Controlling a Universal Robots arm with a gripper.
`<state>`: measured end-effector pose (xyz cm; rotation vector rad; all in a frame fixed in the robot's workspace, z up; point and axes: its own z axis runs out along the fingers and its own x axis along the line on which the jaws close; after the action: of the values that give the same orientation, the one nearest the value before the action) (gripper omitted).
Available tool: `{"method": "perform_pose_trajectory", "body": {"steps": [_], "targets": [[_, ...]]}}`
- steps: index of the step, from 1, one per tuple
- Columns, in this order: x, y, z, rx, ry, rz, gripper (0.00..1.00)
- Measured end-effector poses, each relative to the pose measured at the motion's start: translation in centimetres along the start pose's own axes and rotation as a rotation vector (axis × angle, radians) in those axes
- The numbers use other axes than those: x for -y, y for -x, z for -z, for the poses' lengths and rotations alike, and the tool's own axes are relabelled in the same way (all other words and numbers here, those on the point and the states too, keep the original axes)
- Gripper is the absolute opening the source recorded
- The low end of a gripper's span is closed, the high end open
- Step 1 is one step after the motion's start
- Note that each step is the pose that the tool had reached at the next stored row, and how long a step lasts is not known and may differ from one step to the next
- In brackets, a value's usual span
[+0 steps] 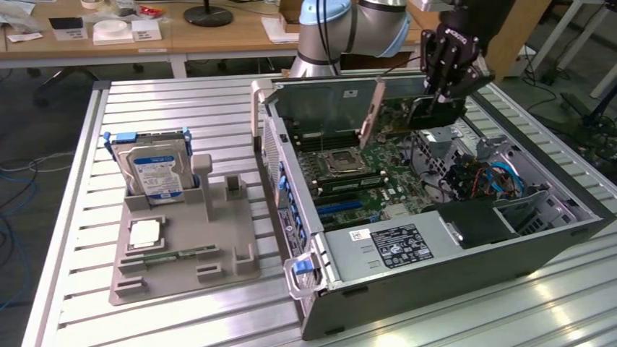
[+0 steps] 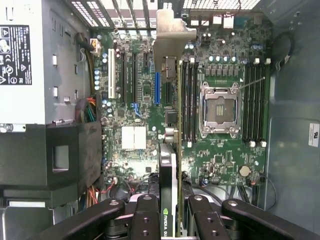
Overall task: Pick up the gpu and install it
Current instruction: 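Insert the gpu into the slot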
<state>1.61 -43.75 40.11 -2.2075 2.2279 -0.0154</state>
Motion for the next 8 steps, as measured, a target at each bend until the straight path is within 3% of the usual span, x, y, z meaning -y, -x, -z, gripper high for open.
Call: {"method": "perform_pose_trajectory", "body": {"steps": [8], "targets": [[-0.95, 0.03, -0.43, -0.0005, 0.0001, 0.000, 0.27]]}}
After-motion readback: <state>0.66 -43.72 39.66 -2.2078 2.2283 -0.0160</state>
